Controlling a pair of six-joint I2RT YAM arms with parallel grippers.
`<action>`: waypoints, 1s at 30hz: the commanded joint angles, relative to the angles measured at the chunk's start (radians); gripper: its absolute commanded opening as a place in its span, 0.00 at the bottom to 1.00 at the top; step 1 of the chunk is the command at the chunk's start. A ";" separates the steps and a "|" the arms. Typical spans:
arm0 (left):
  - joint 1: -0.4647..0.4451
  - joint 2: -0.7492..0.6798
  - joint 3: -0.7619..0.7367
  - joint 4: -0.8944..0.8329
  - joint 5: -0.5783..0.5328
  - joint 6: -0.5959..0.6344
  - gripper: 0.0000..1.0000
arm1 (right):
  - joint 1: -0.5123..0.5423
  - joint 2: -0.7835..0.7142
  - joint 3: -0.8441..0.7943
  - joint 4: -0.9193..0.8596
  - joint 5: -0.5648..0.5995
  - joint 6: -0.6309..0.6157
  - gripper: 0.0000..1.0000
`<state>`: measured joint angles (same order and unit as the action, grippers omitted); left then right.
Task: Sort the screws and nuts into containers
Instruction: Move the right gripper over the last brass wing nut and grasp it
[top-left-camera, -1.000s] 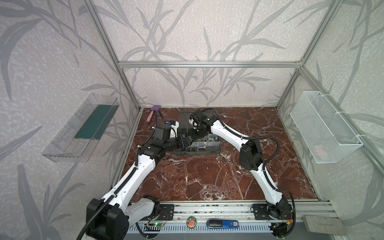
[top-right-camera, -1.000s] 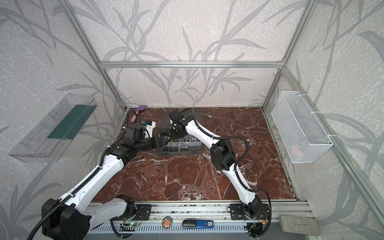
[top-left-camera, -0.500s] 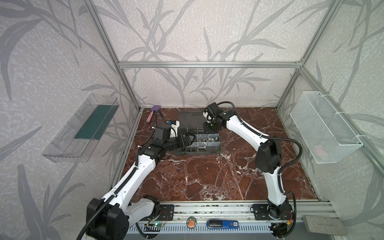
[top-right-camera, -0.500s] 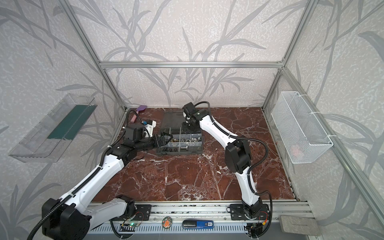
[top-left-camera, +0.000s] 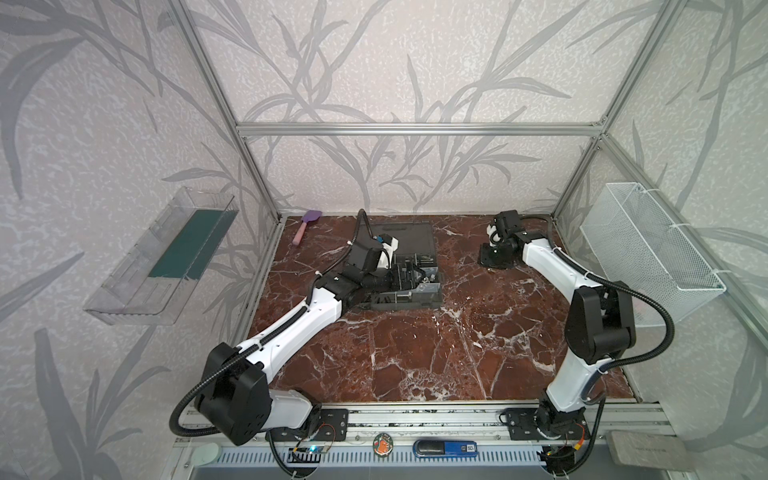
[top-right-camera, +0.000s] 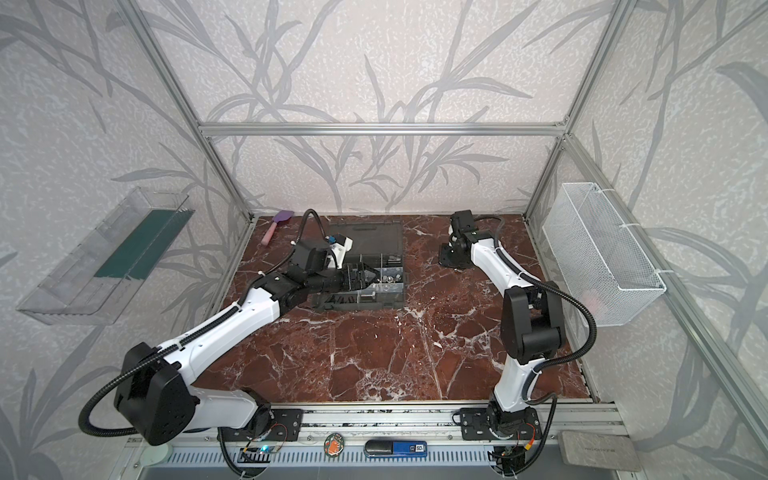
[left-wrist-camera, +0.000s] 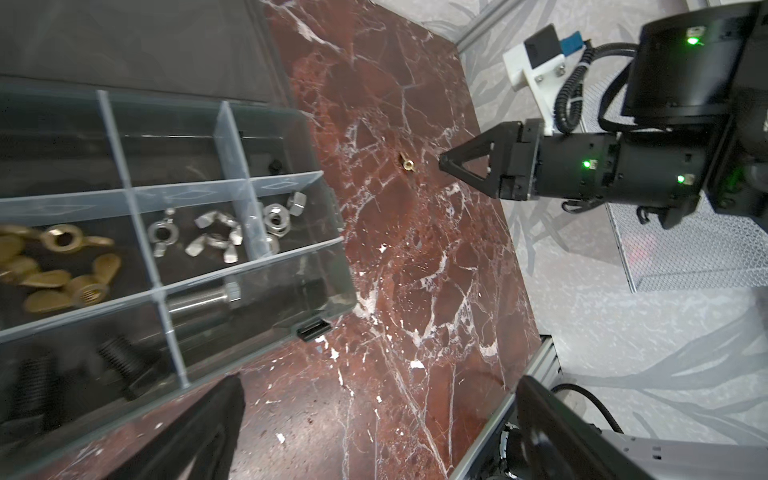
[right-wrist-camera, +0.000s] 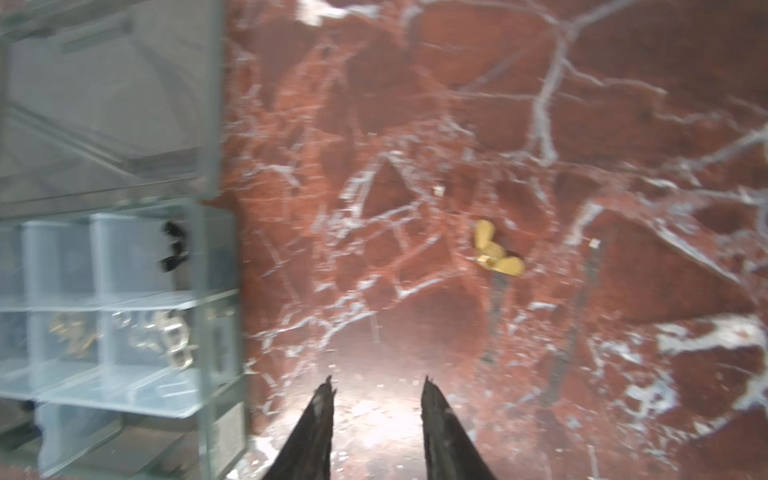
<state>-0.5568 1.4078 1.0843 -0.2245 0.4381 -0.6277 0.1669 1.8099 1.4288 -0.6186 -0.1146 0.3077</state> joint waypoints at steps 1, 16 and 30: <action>-0.037 0.066 0.067 0.032 -0.012 -0.002 0.99 | -0.047 0.013 -0.005 0.026 -0.016 -0.021 0.38; -0.072 0.254 0.237 0.012 0.021 0.025 0.99 | -0.102 0.271 0.143 0.004 0.026 -0.058 0.39; -0.061 0.311 0.273 0.007 0.038 0.039 0.99 | -0.101 0.387 0.245 -0.061 -0.008 -0.107 0.34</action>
<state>-0.6224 1.7176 1.3231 -0.2169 0.4671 -0.6018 0.0696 2.1754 1.6524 -0.6334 -0.1062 0.2176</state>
